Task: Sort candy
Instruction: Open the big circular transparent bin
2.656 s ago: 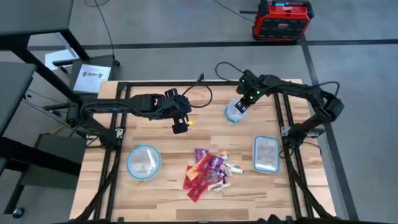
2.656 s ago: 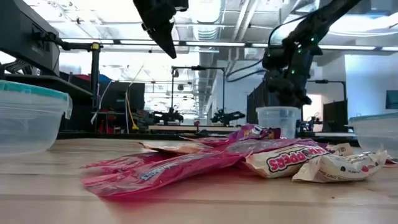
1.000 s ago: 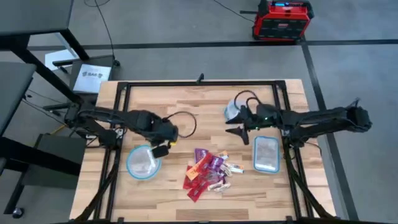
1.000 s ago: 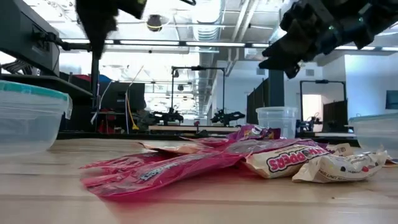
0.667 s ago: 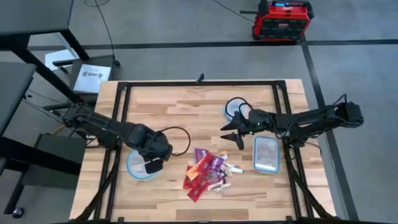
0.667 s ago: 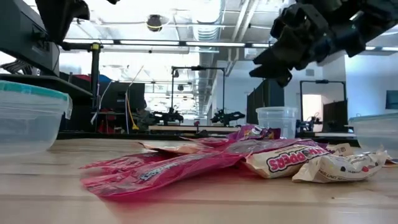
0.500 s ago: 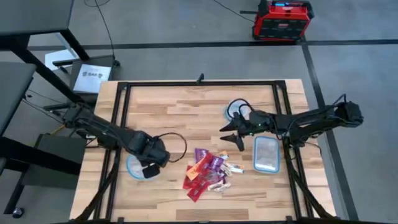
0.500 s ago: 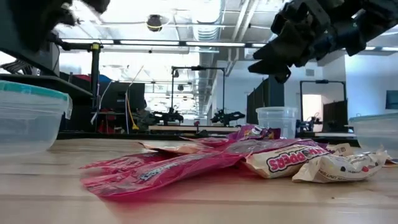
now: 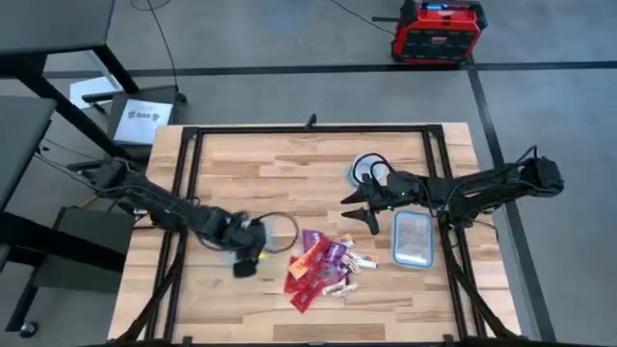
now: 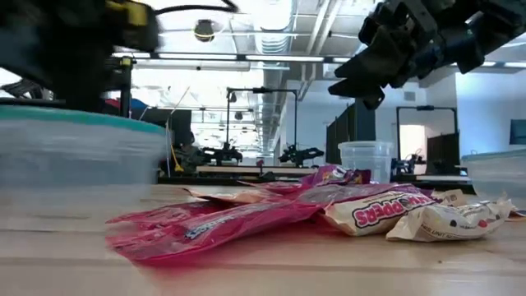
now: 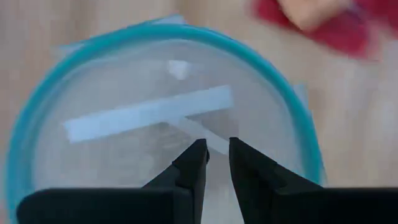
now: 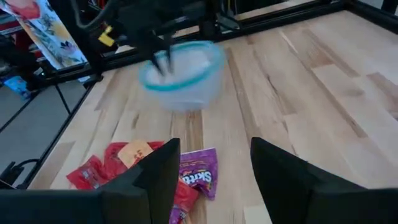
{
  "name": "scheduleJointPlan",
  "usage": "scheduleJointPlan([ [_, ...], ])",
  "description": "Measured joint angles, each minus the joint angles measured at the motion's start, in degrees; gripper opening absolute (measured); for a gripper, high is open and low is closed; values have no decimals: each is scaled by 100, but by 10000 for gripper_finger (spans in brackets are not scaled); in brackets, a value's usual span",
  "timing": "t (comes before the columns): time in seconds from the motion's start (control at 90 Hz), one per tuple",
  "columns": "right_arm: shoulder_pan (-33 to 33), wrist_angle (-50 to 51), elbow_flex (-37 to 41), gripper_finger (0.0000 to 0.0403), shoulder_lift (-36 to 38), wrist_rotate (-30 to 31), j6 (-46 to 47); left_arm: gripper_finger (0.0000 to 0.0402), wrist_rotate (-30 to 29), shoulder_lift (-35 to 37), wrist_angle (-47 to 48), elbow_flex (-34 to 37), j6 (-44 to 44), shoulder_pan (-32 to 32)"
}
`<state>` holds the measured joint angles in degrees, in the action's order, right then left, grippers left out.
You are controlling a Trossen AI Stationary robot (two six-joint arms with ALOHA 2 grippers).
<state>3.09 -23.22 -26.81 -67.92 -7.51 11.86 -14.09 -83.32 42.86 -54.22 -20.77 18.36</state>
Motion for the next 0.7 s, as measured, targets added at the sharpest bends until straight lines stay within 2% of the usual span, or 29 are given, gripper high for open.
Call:
scheduleJointPlan([
  [0.111, -2, -7, 0, 182, 0, 0, 2, 56, -47, -25, -698, -104, 1229, -356],
  [0.244, -18, -7, 0, 182, 0, 0, 11, 56, -39, -38, -396, -610, 1425, -508],
  [0.378, -39, -298, -2, 182, -132, -1, -35, 56, -38, -15, 477, -1182, 853, -446],
  [0.478, -61, -987, -5, 182, -505, 0, -242, 56, -278, 62, 822, -1170, 69, -356],
  [0.567, -66, -1379, -173, 182, -1014, 0, -288, 56, -344, 172, 528, -785, -489, -197],
  [0.7, -66, -1364, -828, 182, -1965, 2, -714, 56, -293, 380, -449, 33, -1111, 45],
])
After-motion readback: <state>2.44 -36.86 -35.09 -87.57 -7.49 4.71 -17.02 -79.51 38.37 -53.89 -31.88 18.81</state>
